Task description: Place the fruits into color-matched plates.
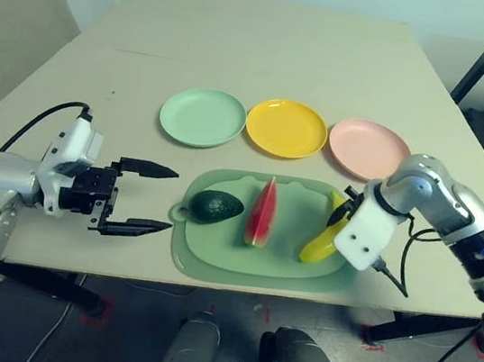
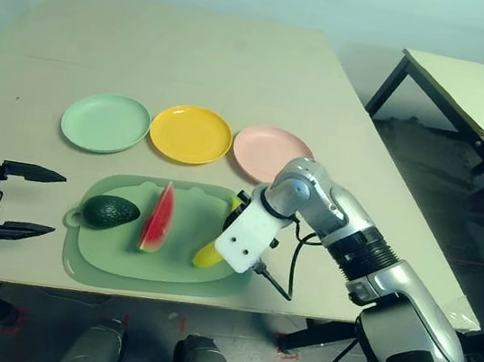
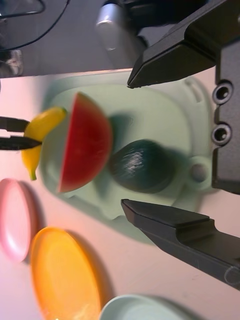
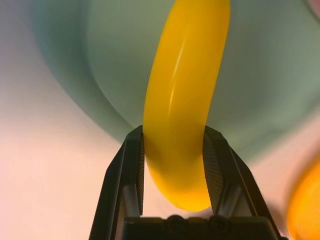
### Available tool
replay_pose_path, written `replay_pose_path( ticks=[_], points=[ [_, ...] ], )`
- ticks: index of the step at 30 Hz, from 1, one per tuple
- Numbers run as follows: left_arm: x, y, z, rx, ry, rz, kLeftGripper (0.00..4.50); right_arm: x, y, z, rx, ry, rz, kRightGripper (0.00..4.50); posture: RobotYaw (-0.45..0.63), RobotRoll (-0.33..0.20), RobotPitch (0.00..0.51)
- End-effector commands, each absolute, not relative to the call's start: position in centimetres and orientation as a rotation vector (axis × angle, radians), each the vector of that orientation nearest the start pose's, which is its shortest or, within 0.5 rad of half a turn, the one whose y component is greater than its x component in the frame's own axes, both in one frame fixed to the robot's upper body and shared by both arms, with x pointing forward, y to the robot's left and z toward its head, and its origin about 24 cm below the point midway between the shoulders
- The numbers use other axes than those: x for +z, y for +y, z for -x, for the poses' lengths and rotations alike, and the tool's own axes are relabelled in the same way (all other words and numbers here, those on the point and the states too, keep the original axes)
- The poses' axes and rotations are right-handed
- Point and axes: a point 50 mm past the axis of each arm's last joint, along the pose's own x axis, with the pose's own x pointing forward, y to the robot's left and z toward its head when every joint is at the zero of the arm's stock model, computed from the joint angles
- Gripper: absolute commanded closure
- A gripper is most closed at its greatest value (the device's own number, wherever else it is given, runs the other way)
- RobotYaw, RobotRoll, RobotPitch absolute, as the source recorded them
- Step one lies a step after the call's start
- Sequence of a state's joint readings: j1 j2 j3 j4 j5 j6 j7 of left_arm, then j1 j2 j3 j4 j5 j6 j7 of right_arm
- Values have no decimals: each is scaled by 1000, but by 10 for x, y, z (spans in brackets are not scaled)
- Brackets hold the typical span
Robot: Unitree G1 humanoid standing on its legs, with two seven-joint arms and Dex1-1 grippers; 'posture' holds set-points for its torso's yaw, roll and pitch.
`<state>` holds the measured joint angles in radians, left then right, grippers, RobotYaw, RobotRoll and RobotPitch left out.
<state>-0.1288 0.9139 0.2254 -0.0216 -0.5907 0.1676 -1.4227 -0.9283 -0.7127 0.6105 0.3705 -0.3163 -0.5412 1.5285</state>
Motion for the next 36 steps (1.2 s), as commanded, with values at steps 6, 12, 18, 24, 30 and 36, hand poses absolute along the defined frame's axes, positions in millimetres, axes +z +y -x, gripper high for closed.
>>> replay_pose_path(
  ticks=[6, 12, 18, 24, 30, 36],
  points=[
    [180, 268, -247, -1120, 73, -288, 0, 201, -113, -376, 1397, 88, 1702, 2835, 94, 0, 92],
    [183, 263, -253, -1023, 118, -346, 0, 187, -86, -389, 1302, 45, 1664, 2835, 118, 0, 100],
    [201, 261, -263, -915, 60, -370, 0, 175, -64, -393, 1236, 7, 1648, 2835, 158, 0, 107],
    [201, 257, -260, -912, 61, -395, 0, 166, -61, -398, 1141, 38, 1673, 2835, 172, 0, 115],
    [198, 254, -257, -900, 59, -385, 0, 157, -65, -399, 1119, 74, 1679, 2835, 177, 0, 116],
    [198, 253, -256, -902, 58, -379, 0, 149, -70, -399, 1110, 92, 1706, 2807, 181, 0, 116]
  ],
)
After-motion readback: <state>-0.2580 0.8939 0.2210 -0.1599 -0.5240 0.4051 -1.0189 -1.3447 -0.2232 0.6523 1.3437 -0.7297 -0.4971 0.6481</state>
